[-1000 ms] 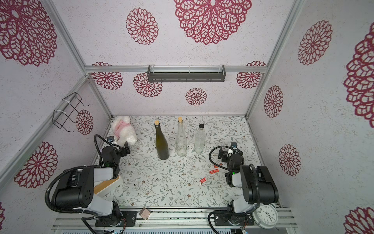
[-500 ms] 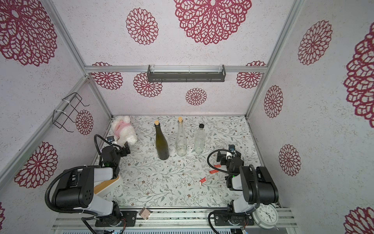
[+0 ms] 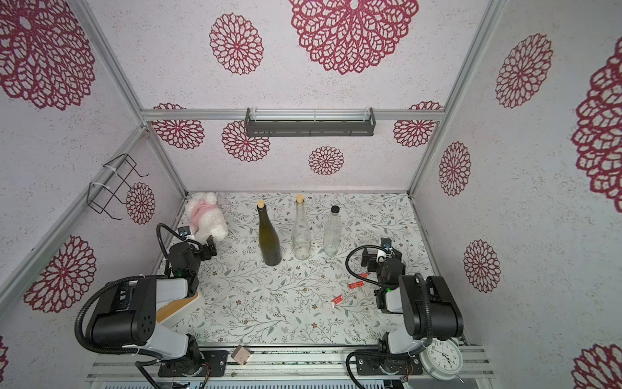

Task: Remove the label from the bottle
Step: Reset both arms

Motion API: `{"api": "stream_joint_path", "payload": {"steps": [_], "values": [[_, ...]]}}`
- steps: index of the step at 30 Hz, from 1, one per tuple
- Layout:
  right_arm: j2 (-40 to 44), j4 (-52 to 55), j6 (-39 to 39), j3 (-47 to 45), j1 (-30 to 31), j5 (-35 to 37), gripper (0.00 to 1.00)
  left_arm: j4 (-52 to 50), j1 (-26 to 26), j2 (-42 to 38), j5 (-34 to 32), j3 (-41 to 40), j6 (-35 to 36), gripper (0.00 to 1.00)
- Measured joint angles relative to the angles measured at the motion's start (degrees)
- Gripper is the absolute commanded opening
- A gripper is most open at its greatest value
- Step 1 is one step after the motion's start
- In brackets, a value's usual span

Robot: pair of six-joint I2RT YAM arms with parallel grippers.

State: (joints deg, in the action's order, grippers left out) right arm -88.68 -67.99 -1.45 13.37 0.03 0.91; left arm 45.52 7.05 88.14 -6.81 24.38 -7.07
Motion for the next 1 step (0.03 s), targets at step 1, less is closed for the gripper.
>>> {"api": "stream_joint_path", "payload": {"steps": [1], "values": [[0.0, 0.0, 0.0, 0.2, 0.0, 0.2, 0.99, 0.0, 0.0, 0.0, 0.1, 0.0, 0.0, 0.97]]}}
